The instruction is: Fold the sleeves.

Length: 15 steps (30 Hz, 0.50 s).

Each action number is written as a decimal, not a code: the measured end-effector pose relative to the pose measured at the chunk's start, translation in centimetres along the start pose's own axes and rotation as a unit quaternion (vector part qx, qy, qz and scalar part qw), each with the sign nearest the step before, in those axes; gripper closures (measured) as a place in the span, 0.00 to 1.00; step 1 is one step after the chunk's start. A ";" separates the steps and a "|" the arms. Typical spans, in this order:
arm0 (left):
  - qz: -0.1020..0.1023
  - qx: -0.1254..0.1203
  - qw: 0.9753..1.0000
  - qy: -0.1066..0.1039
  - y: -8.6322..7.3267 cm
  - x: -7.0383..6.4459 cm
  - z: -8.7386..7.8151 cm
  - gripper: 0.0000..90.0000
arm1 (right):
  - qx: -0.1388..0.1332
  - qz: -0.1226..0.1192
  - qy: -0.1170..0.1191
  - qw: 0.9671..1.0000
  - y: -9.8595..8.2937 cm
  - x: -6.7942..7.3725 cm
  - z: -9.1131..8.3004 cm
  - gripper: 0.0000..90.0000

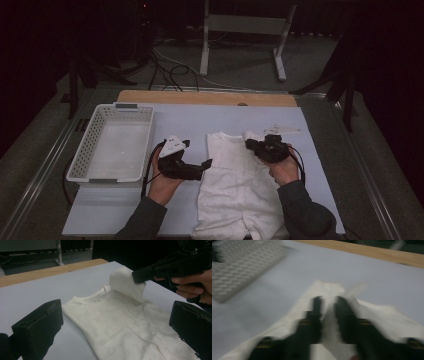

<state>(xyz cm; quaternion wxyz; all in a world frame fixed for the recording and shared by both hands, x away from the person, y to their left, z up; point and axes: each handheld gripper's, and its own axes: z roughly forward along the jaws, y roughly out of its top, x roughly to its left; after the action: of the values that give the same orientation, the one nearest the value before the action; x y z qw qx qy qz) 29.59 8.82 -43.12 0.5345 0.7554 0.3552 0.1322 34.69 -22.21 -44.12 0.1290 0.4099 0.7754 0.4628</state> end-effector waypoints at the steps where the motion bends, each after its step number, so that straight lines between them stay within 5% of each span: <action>1: 0.001 0.000 1.000 0.001 0.0 0.0 0.0 0.00 | -0.002 -0.007 0.006 1.000 0.0 0.3 0.1 0.54; 2: 0.001 0.000 1.000 0.001 0.0 0.0 0.0 0.00 | -0.002 -0.007 0.006 1.000 0.0 0.3 0.1 0.54; 5: 0.001 -0.001 1.000 0.000 0.0 -0.1 0.0 0.00 | -0.003 -0.010 0.002 1.000 0.0 0.3 0.0 0.32; 11: 0.001 0.000 1.000 0.001 0.0 -0.1 0.1 0.00 | -0.009 0.001 -0.012 1.000 -0.1 -0.3 -0.5 0.16; 15: 0.001 -0.001 1.000 0.001 0.0 -0.1 0.0 0.00 | -0.008 0.003 -0.016 1.000 -0.2 -0.5 -0.7 0.14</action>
<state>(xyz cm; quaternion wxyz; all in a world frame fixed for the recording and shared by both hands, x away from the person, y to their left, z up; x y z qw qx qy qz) 29.55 8.76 -43.14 0.5343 0.7552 0.3554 0.1339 34.49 -23.01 -44.00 0.1427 0.4186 0.7682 0.4628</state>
